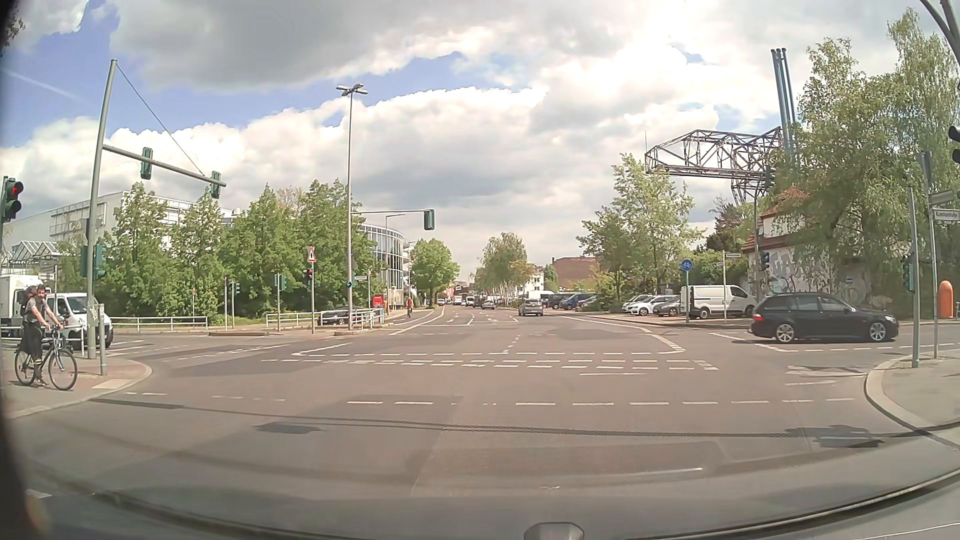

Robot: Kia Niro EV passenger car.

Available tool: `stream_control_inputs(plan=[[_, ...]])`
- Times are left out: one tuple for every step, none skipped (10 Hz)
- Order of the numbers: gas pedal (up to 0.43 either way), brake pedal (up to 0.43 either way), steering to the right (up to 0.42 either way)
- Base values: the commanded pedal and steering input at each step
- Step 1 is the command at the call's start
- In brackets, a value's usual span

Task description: Follow the waypoints while adhering to traffic rules and regulations

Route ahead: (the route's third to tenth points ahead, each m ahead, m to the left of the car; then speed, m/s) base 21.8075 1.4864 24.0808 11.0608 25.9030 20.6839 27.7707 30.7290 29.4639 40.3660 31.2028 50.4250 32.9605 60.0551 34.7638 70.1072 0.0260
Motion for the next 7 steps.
stream_control_inputs(plan=[[0.000,0.280,0.003],[0.000,0.280,0.003],[0.000,0.280,0.003],[0.000,0.280,0.003],[0.000,0.280,0.003],[0.000,0.280,0.003],[0.000,0.280,0.003]])
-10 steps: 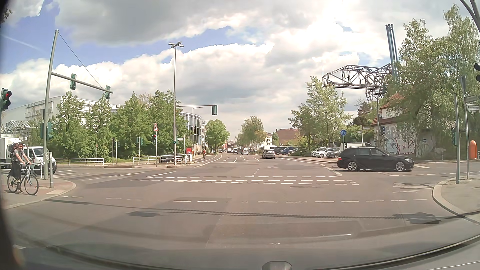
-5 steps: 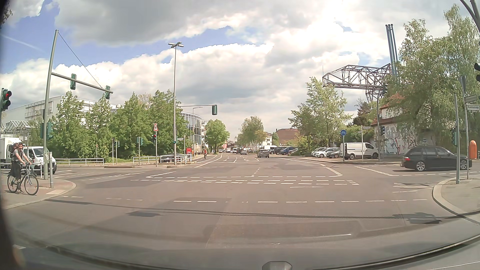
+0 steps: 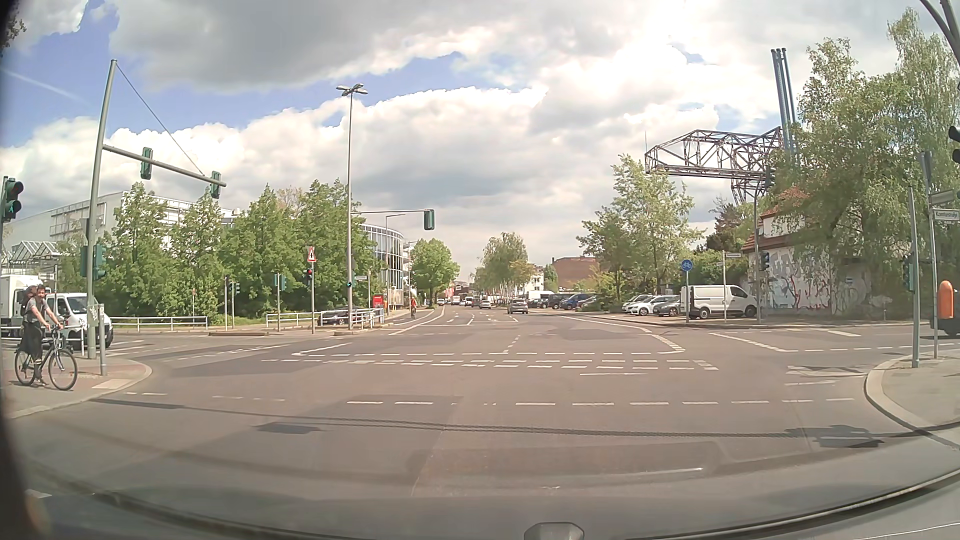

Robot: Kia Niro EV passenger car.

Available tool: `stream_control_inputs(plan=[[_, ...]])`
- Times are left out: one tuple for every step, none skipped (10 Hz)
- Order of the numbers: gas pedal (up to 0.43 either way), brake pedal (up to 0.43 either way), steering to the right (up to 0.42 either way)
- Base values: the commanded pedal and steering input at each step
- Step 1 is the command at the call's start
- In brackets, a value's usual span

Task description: Follow the waypoints while adhering to traffic rules and regulations

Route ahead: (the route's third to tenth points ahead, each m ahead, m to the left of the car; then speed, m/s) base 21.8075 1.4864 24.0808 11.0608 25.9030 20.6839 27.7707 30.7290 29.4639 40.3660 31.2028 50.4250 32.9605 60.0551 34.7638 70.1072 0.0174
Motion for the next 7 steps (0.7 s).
stream_control_inputs(plan=[[0.000,0.280,0.003],[0.000,0.280,0.003],[0.000,0.280,0.003],[0.000,0.280,0.003],[0.000,0.280,0.003],[0.000,0.280,0.003],[0.000,0.280,0.003]])
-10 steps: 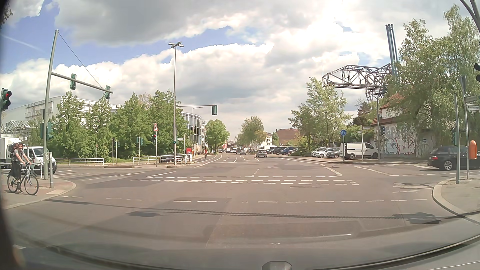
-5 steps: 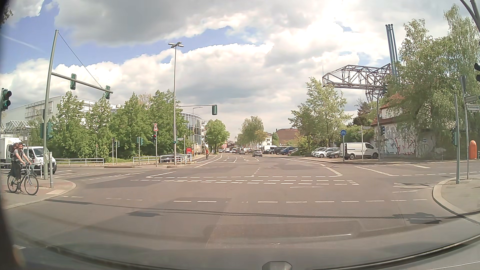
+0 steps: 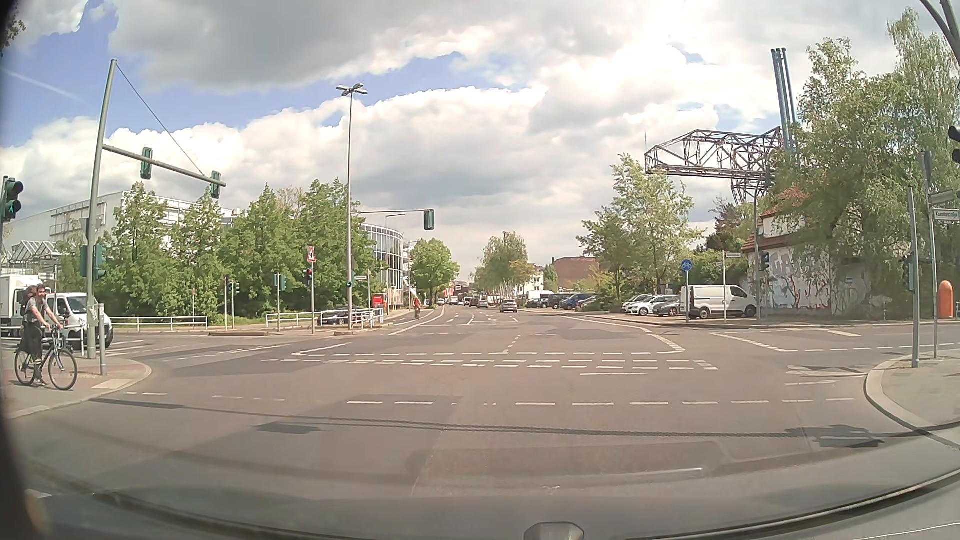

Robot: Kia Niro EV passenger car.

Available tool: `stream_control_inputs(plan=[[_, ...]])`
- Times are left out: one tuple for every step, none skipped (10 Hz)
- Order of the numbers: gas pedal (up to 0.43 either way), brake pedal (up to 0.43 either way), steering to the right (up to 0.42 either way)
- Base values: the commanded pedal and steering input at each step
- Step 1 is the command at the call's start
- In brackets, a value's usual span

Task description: Follow the waypoints while adhering to traffic rules and regulations

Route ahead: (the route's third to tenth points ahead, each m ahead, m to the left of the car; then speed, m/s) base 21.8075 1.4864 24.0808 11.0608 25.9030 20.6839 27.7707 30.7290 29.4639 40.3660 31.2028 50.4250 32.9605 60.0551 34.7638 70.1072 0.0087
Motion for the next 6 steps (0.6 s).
stream_control_inputs(plan=[[0.000,0.280,0.003],[0.000,0.280,0.003],[0.000,0.280,0.003],[0.000,0.280,0.003],[0.000,0.287,0.003],[0.000,0.280,0.003]])
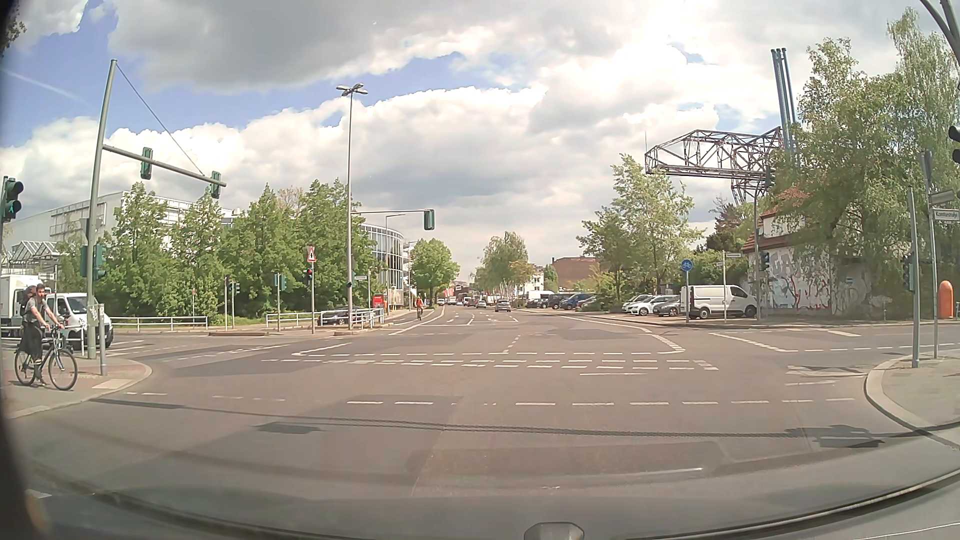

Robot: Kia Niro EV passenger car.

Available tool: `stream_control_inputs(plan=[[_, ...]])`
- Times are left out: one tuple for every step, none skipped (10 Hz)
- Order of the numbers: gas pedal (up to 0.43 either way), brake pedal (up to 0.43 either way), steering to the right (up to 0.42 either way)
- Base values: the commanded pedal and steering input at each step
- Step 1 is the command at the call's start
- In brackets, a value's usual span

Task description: Follow the waypoints while adhering to traffic rules and regulations

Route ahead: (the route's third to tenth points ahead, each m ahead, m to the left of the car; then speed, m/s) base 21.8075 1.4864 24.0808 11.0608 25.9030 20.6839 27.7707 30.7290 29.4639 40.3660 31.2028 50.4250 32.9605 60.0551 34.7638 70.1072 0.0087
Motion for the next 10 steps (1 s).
stream_control_inputs(plan=[[0.000,0.287,0.003],[0.000,0.287,0.003],[0.000,0.280,0.003],[0.000,0.280,0.003],[0.000,0.287,0.003],[0.000,0.287,0.003],[0.000,0.287,0.003],[0.000,0.287,0.003],[0.000,0.287,0.003],[0.000,0.287,0.003]])
